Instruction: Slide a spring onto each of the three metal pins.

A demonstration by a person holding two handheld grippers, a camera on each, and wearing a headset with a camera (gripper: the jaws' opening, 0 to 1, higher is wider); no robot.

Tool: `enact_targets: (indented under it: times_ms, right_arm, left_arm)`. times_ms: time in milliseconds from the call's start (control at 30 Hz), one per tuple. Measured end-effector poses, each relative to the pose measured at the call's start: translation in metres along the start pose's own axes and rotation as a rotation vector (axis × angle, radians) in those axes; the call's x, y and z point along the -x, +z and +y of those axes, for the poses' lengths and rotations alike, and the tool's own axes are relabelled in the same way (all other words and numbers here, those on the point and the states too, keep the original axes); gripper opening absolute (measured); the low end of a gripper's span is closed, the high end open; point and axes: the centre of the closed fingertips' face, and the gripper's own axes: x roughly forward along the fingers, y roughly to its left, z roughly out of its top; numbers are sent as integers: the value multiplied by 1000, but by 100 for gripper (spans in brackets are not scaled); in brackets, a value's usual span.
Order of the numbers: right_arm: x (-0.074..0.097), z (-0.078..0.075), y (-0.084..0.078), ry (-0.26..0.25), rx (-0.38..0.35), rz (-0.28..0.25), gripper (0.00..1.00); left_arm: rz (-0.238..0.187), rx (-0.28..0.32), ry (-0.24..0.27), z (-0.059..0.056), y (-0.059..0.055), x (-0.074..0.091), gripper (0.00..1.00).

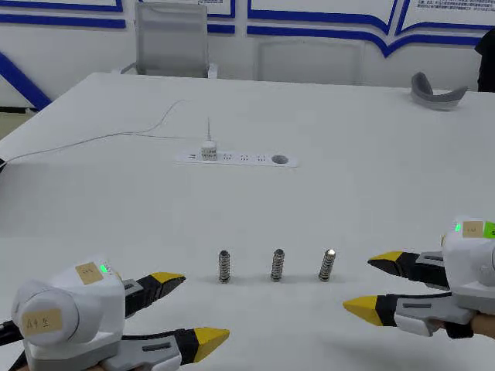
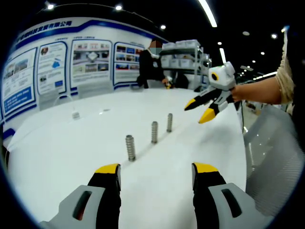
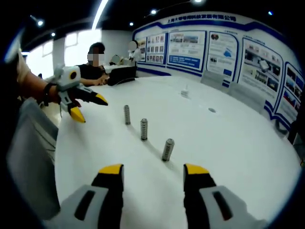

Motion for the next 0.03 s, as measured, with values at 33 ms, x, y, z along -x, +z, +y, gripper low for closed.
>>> enact_targets:
  times_ms: [33]
  right_arm:
    - [0, -1, -1, -2, 6, 3, 52]
  left_arm:
    - [1, 0, 0, 0, 0, 0, 61]
